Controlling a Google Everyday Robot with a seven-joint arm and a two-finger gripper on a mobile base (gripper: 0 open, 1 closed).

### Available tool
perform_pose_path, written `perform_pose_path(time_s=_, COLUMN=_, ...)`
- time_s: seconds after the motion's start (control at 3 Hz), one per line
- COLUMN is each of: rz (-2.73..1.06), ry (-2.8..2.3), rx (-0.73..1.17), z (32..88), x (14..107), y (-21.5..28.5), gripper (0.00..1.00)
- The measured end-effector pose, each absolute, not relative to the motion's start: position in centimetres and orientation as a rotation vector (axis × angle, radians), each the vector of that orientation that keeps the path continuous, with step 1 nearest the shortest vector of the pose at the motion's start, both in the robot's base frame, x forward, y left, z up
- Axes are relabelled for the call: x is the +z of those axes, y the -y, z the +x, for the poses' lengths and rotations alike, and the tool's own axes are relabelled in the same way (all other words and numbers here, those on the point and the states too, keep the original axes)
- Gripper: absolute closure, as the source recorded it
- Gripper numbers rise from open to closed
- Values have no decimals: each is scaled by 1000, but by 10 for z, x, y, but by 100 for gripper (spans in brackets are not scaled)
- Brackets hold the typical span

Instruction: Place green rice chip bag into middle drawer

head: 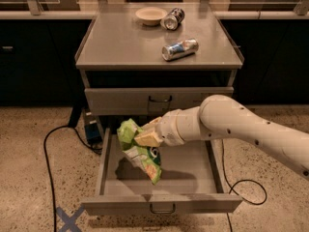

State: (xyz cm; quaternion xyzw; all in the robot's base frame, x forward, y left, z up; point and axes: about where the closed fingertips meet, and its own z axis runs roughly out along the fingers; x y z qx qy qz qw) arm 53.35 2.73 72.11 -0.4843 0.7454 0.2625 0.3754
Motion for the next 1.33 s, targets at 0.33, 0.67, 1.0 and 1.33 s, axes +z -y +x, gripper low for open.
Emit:
perform_pose_path(time_s=0.33, rz=-1239, ry=-1907, rx=672, z=533, x=721, y=-27, gripper=100)
perform_pose_path(time_s=0.67, rz=-1210, ry=-1925, rx=660, z=525, x=698, y=-30, gripper=100)
perform_pose_path(time_s=1.0, rz=-1143, ry=-1985, rx=636, z=520, x=642, y=-30, gripper=100)
perform_pose_path(time_s=1.33, rz=-1066, ry=-2063, rx=610, z=515, x=580, y=-31, gripper=100)
